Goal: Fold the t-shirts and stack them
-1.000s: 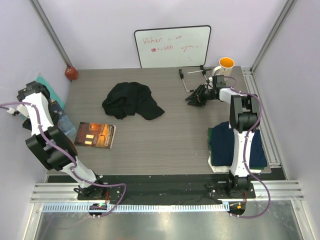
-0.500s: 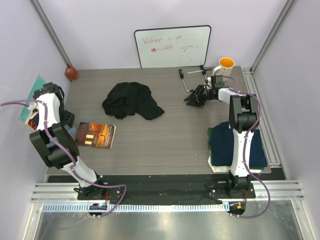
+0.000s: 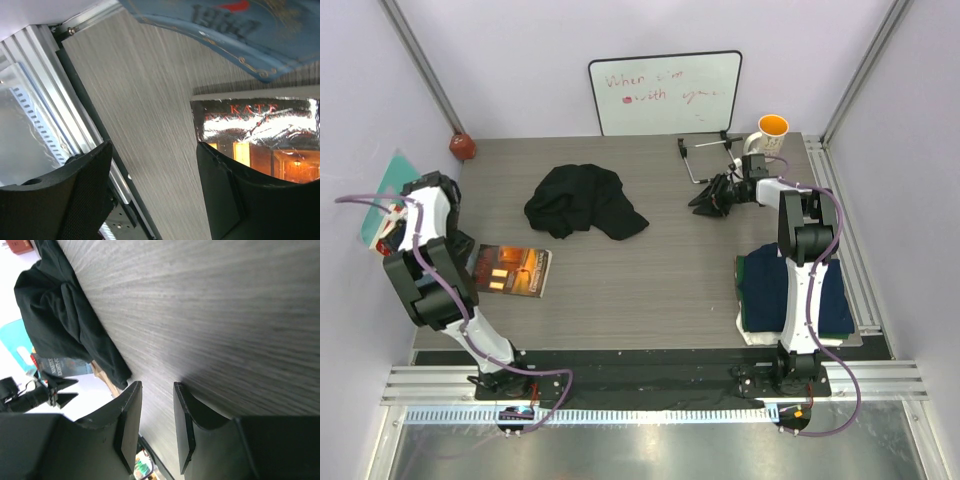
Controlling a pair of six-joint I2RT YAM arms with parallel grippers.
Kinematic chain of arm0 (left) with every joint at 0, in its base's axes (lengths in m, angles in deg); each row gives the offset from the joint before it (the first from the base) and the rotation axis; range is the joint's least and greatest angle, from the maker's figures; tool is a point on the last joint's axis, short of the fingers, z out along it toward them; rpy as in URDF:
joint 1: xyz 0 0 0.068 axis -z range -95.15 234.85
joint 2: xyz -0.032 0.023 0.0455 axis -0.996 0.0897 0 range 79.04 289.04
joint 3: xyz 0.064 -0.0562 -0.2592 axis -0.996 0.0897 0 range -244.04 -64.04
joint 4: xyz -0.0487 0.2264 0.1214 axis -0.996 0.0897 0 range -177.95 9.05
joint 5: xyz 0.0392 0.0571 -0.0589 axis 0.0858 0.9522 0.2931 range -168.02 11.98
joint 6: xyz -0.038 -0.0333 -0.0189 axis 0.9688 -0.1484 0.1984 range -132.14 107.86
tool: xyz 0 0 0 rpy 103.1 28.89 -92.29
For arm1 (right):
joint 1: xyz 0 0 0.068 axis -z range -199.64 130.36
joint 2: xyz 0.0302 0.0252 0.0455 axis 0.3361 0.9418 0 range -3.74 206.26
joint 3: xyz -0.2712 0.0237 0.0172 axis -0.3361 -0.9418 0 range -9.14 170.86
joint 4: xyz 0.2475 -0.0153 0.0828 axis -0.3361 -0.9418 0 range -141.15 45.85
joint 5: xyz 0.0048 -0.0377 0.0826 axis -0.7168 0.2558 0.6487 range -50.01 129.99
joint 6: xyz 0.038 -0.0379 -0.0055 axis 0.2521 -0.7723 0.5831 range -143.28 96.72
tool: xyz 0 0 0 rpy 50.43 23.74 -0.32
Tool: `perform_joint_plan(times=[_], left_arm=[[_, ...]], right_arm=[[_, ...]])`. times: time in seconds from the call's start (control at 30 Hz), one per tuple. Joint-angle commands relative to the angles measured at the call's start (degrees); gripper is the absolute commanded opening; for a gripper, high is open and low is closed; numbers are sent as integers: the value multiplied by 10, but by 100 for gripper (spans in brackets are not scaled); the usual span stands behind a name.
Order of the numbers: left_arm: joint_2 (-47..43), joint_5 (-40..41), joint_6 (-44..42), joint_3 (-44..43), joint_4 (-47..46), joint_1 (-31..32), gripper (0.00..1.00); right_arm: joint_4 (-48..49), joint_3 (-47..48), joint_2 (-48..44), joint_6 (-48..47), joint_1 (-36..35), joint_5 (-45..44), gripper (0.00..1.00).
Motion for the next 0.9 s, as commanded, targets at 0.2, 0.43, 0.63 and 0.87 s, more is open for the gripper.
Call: perform_joint_plan(times=[0.2, 0.43, 0.63, 0.87], left_arm=[[1, -77, -58, 45, -42, 108, 70], [-16, -104, -85, 110, -56, 112, 78], [-33, -130, -103, 139, -60, 112, 81], [-56, -167, -110, 193, -95, 112, 83]], right_arm=[[-6, -9, -49, -16, -12, -2, 38], [-18, -2, -56, -26, -22, -8, 38], [-28, -6, -67, -35, -28, -15, 38], [-39, -11, -75, -45, -45, -16, 38]])
